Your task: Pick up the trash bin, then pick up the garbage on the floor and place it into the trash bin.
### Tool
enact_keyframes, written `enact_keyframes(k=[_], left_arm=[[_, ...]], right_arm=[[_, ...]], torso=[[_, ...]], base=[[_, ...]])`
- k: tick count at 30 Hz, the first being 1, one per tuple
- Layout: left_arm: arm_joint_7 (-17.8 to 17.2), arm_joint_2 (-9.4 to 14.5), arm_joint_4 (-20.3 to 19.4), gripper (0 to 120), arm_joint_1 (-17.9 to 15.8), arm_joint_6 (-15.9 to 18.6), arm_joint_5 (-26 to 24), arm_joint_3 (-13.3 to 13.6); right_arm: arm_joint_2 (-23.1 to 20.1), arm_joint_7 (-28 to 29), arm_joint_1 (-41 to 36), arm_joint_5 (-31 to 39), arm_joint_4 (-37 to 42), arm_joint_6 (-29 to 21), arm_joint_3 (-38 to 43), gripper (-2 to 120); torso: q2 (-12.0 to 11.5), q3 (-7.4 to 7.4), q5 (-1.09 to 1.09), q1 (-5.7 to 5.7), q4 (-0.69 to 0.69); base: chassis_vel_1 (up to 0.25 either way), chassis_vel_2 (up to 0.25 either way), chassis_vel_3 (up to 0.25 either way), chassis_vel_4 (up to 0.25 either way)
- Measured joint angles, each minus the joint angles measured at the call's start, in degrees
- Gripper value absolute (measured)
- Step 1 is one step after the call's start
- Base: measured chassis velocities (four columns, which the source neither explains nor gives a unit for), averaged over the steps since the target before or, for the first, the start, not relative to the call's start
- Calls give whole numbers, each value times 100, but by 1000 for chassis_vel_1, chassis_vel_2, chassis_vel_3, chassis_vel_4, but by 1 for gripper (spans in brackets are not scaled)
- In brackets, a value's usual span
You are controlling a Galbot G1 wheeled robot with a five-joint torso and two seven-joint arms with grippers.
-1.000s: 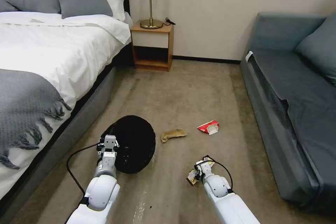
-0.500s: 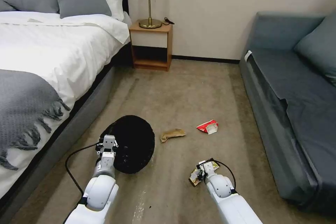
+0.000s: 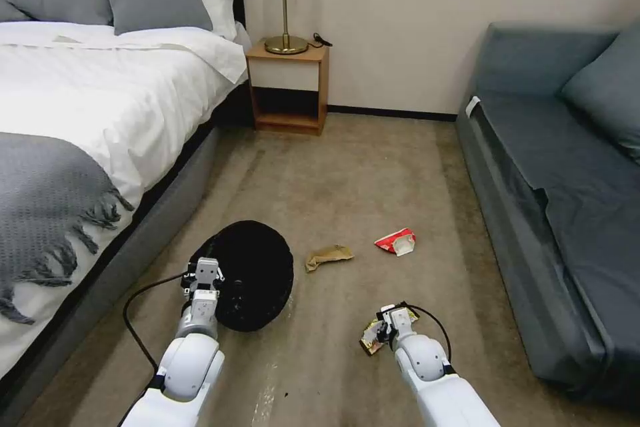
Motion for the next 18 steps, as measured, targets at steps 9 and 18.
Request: enact_keyframes(k=[9, 18], left_arm=[[5, 12, -6, 4, 0, -1, -10, 1], [7, 3, -6, 4, -48, -2, -10, 44]], right_arm=[[17, 331, 48, 1231, 257, -314, 552, 44], [-16, 431, 137, 1468, 92, -314, 755, 77]], torso=[[0, -1, 0, 0, 0], [0, 0, 0, 0, 0]], base=[[0, 0, 0, 0], [0, 0, 0, 0]])
